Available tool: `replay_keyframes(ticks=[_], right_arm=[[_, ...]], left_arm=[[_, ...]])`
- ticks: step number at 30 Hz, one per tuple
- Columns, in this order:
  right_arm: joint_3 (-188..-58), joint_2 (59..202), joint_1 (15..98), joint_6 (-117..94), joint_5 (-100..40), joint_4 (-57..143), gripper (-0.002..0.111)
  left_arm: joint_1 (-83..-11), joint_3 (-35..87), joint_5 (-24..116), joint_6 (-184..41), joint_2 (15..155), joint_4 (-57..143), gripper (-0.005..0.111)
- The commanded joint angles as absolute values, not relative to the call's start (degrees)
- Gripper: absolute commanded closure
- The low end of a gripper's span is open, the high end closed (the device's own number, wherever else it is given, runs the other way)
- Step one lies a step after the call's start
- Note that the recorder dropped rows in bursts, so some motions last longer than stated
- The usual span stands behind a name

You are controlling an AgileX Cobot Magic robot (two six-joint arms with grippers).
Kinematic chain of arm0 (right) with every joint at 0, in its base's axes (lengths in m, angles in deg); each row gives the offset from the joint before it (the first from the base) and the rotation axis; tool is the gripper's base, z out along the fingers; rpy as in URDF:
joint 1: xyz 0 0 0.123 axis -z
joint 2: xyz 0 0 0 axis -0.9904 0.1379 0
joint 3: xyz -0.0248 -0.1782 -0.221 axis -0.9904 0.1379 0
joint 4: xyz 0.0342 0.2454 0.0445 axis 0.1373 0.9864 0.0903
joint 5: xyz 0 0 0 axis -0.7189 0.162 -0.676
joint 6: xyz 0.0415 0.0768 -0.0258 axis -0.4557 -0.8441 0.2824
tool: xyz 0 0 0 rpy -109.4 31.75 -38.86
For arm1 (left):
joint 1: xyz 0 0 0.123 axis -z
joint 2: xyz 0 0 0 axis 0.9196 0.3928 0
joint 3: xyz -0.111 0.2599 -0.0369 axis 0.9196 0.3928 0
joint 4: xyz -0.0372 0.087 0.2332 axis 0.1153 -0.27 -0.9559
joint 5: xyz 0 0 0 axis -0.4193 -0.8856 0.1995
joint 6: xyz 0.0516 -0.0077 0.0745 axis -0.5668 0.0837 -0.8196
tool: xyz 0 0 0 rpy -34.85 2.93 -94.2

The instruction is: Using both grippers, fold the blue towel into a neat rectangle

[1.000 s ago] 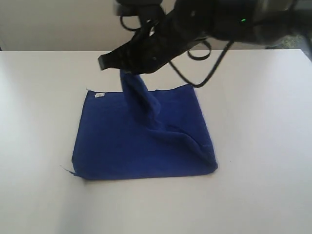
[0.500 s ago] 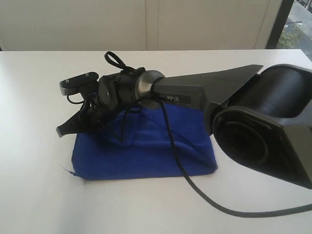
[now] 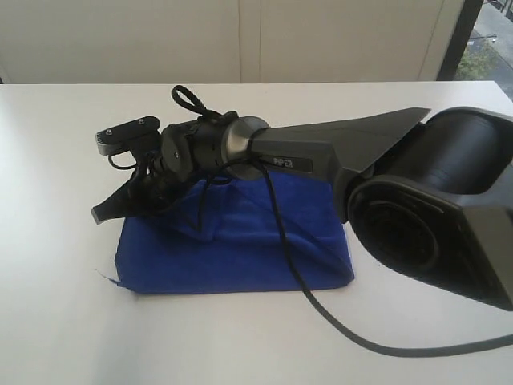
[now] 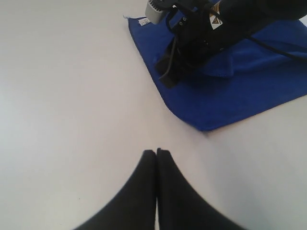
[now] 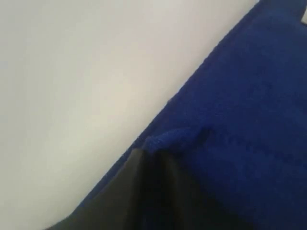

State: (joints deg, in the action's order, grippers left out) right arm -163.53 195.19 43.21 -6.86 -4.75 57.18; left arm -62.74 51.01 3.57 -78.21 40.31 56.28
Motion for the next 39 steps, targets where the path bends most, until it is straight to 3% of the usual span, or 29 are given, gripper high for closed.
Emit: replay_keyframes(ticks=[1, 5, 15, 18, 26, 39], right_arm=[[-163.96, 195.14, 43.12, -6.16, -5.33, 57.26, 0.075], [-163.96, 192.69, 43.24, -6.38, -4.55, 57.37, 0.065], [-163.96, 183.73, 46.23, -6.38, 2.43, 55.98, 0.065], [-163.96, 182.51, 48.54, -6.15, 8.46, 52.29, 0.071], [-163.96, 183.35, 57.56, -0.64, 21.88, 45.25, 0.108], [-163.67, 191.04, 67.27, 1.93, 11.70, 42.75, 0.108]], left_arm=[[-62.76, 51.43, 3.03, -77.76, 39.91, 56.47, 0.107], [-62.76, 51.43, 3.03, -77.76, 39.91, 56.47, 0.107], [-62.76, 51.43, 3.03, -77.76, 39.91, 56.47, 0.107], [-62.76, 51.43, 3.03, -77.76, 39.91, 56.47, 0.107], [-62.76, 51.43, 3.03, -77.76, 39.91, 56.47, 0.107], [-62.76, 51.43, 3.03, -77.76, 39.91, 56.47, 0.107]])
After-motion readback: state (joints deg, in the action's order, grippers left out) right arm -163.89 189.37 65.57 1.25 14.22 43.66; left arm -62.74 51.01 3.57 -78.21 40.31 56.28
